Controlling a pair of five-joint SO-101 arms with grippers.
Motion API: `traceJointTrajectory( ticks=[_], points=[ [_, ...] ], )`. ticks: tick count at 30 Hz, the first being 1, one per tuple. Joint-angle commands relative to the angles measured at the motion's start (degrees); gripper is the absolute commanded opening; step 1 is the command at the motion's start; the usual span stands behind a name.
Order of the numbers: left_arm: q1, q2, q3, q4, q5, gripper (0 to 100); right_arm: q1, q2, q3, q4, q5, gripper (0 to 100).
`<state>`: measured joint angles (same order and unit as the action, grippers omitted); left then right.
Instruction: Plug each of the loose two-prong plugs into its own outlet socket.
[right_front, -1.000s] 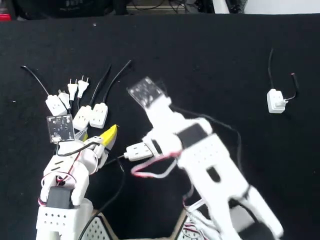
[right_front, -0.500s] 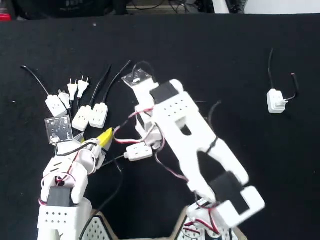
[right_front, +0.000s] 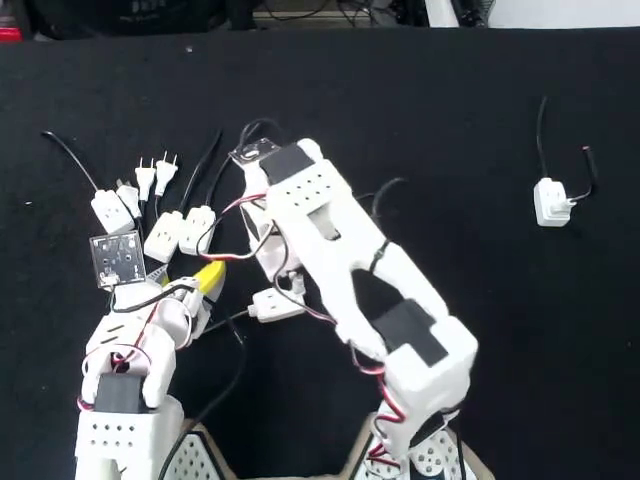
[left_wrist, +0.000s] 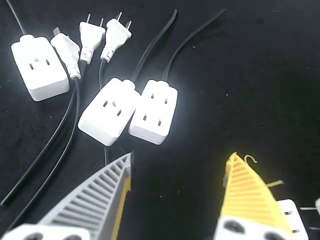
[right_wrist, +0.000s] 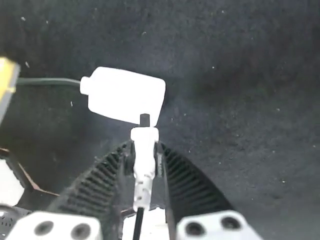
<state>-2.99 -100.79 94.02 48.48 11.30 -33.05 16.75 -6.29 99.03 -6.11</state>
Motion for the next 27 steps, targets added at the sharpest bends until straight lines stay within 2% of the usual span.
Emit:
traceJointTrajectory(
  ticks=[1, 27],
  points=[
    [-0.1, -0.6, -0.5, -0.4, -0.4, 30, -0.7, 2.8, -4.6, 1.5, -0.9, 1.1],
    [-0.7, -0.6, -0.7, -0.4, -0.4, 30, -0.7, 5.8, -5.2, 2.2, -8.0, 1.1]
  ],
)
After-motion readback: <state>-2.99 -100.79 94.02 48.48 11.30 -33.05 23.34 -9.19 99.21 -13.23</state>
